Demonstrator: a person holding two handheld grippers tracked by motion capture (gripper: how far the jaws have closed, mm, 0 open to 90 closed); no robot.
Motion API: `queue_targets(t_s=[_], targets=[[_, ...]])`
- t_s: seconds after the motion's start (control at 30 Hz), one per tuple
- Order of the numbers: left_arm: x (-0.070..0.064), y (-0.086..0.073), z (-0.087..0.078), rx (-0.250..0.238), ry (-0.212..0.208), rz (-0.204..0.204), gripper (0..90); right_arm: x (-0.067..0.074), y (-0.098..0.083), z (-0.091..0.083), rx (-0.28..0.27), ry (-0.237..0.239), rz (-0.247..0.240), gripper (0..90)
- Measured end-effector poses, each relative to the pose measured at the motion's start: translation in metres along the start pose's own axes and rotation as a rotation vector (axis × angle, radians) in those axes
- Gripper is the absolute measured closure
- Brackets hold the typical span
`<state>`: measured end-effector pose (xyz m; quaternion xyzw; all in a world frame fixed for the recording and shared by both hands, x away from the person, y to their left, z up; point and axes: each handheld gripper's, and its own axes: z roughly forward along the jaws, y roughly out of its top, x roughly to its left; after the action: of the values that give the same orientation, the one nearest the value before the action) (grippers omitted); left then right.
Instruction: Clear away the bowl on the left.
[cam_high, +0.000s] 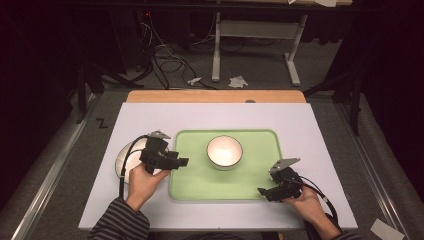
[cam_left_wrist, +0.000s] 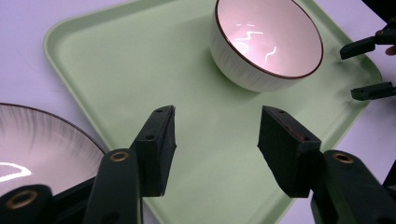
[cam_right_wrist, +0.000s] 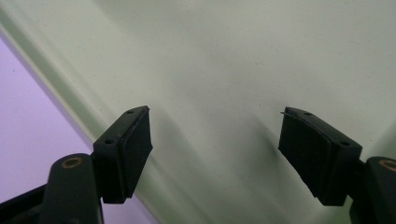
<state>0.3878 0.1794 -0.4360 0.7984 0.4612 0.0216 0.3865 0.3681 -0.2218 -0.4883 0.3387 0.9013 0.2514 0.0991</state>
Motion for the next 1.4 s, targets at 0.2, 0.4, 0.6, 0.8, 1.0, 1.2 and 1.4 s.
queue_targets(t_s=[0.2,0.4,0.6,0.8,1.0,1.2,1.4], targets=[[0.000,-0.006,-0.001,0.006,0.005,0.001,46.0,0.000,0.000,0.000,-0.001,-0.001,-0.004,26.7],[-0.001,-0.010,0.000,0.016,0.016,0.010,46.3,0.000,0.000,0.000,0.000,-0.002,0.002,26.7],[-0.003,-0.013,0.001,0.014,0.010,0.012,46.3,0.000,0.000,-0.001,0.001,-0.004,0.004,26.8],[-0.002,-0.018,0.002,0.014,0.007,0.004,46.2,0.000,0.000,-0.001,-0.004,-0.004,0.002,26.7],[-0.006,-0.024,0.003,0.032,0.062,0.040,46.0,0.000,0.000,-0.001,-0.006,-0.003,0.002,26.7],[-0.013,-0.029,0.010,0.077,0.114,0.103,45.8,0.000,-0.001,-0.004,-0.029,-0.007,0.001,26.7],[-0.014,-0.031,0.014,0.090,0.107,0.106,45.8,0.001,0.000,-0.006,-0.034,-0.005,0.008,26.5]])
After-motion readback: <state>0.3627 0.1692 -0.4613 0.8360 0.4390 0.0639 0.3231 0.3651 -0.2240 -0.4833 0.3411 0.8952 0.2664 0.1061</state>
